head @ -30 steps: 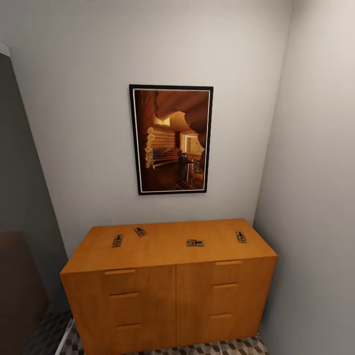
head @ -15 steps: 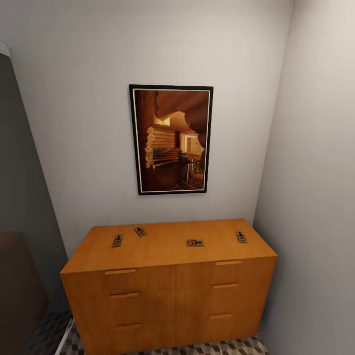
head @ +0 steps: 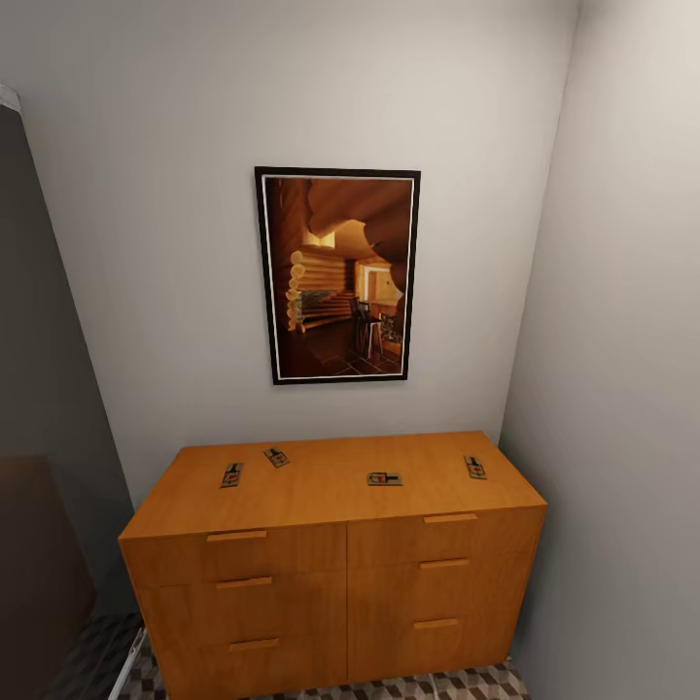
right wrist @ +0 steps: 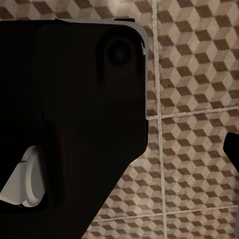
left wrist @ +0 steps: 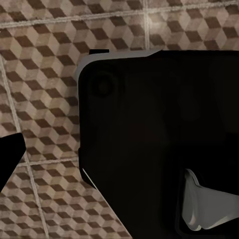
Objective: Take the four mousetraps from the cabinet in the bathroom and place them on the bathroom floor. Make sure all four end up on the same floor surface, and ensure that at least two of them are either under or directly next to the same bathroom sink.
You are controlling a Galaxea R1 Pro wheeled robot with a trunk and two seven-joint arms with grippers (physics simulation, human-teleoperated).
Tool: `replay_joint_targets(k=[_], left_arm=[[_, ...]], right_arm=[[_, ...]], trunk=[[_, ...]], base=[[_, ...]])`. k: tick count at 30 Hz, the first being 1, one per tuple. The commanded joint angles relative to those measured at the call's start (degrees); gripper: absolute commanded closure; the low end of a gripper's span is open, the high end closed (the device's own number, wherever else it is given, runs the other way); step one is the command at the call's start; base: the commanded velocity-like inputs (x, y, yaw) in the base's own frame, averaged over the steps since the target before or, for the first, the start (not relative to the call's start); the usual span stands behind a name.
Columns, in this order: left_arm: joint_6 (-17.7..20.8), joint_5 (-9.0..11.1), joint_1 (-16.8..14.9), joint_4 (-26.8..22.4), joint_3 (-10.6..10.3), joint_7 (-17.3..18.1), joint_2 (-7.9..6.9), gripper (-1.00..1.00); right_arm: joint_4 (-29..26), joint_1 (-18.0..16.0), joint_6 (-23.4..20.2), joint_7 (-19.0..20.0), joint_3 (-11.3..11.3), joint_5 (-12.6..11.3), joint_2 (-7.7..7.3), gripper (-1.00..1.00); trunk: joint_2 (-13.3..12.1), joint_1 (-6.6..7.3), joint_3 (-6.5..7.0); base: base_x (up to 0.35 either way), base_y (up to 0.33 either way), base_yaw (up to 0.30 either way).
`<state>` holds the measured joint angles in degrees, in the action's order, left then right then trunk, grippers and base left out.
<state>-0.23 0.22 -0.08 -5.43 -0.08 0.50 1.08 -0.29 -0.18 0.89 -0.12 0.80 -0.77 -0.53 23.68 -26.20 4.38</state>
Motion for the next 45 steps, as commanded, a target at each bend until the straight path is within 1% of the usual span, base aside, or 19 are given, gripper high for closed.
replay_joint_targets(k=[1,15,26,38,45], left_arm=[[-0.01,0.12,-0.01,0.03,0.07,0.03,-0.02,-1.0],[-0.03,0.38,-0.01,0.15,0.31,-0.02,-0.1,-1.0],[-0.02,0.14,-0.01,0.16,0.23,0.02,-0.04,-1.0],[0.05,0.46,-0.01,0.16,0.41,-0.04,-0.27,-1.0],[0.15,0.26,-0.01,0.14,0.25,0.04,-0.19,-1.0]], right_arm=[[0.03,-0.01,0.2,-0.02,0.06,-0.07,0.02,-1.0],[0.03,-0.01,0.79,0.03,-0.39,0.51,0.02,-1.0],[0.03,-0.03,1.33,0.03,-0.56,0.74,-0.15,-1.0],[0.03,-0.01,1.46,0.65,-0.6,0.78,-0.45,-1.0],[0.03,0.0,1.22,0.92,-0.63,0.97,-0.67,-1.0]], trunk=[[0.04,-0.02,-0.02],[0.04,-0.02,-0.02],[0.04,-0.02,-0.02],[0.04,-0.02,-0.02],[0.04,-0.02,-0.02]], base=[[0.0,0.0,0.0],[0.0,0.0,0.0],[0.0,0.0,0.0],[0.0,0.0,0.0],[0.0,0.0,0.0]])
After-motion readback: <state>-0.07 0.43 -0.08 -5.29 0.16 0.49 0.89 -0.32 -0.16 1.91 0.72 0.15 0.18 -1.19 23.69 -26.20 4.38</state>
